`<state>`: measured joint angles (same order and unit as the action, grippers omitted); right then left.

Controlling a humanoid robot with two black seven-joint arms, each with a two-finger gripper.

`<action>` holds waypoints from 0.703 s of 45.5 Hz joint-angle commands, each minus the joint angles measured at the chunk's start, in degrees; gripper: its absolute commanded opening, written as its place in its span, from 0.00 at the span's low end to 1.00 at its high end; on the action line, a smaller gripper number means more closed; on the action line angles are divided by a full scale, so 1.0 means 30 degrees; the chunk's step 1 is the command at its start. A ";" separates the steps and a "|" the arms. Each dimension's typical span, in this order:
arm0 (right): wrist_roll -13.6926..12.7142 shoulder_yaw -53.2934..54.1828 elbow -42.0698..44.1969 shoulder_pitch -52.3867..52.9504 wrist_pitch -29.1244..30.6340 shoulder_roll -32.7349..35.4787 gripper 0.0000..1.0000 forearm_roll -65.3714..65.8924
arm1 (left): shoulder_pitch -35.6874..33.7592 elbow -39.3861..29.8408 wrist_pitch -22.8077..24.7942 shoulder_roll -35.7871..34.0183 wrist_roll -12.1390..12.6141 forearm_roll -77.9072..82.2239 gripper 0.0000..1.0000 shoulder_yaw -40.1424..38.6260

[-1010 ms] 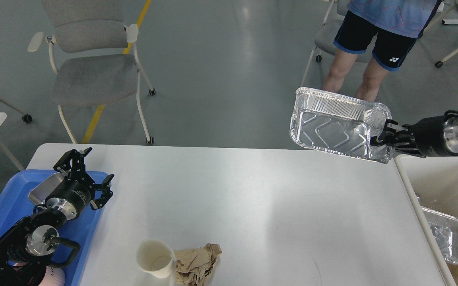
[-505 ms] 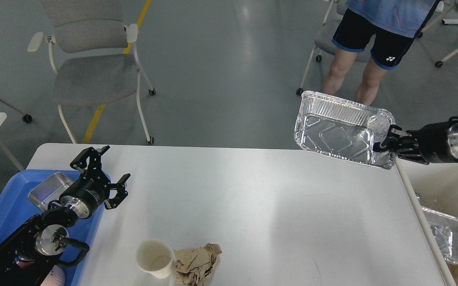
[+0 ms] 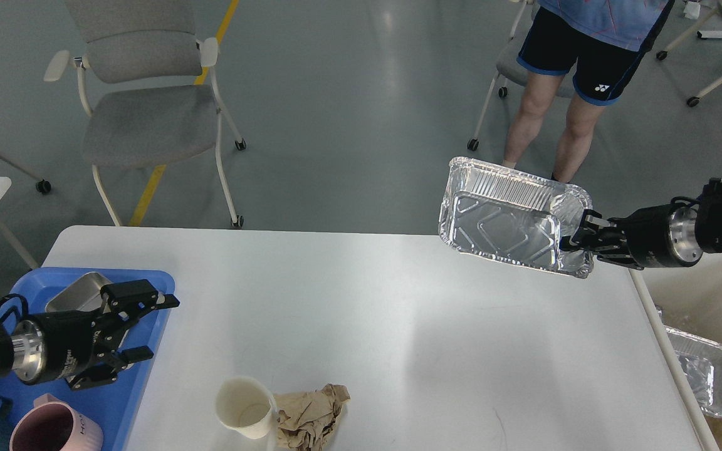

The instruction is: Tidy desktop

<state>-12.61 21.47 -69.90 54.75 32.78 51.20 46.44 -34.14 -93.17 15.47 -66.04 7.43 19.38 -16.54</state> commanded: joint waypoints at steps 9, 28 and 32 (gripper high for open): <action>0.0014 0.0020 0.0008 -0.0321 -0.0174 -0.0161 0.00 0.0049 | -0.1831 -0.2076 0.2194 -0.3942 0.3148 0.0220 0.96 0.1909; 0.0014 0.0166 0.0213 -0.0526 -0.0203 -0.0308 0.00 0.0020 | -0.1802 -0.1462 0.1465 0.1765 0.3090 0.2942 0.93 0.2492; 0.0014 0.0312 0.0213 -0.0819 -0.0203 -0.0278 0.00 0.0020 | -0.1890 -0.1286 0.0938 0.2880 0.3149 0.3705 0.93 0.3313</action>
<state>-12.56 21.90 -69.19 53.16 32.15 50.25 46.54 -39.59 -97.64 20.32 -61.95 16.71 27.38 -9.28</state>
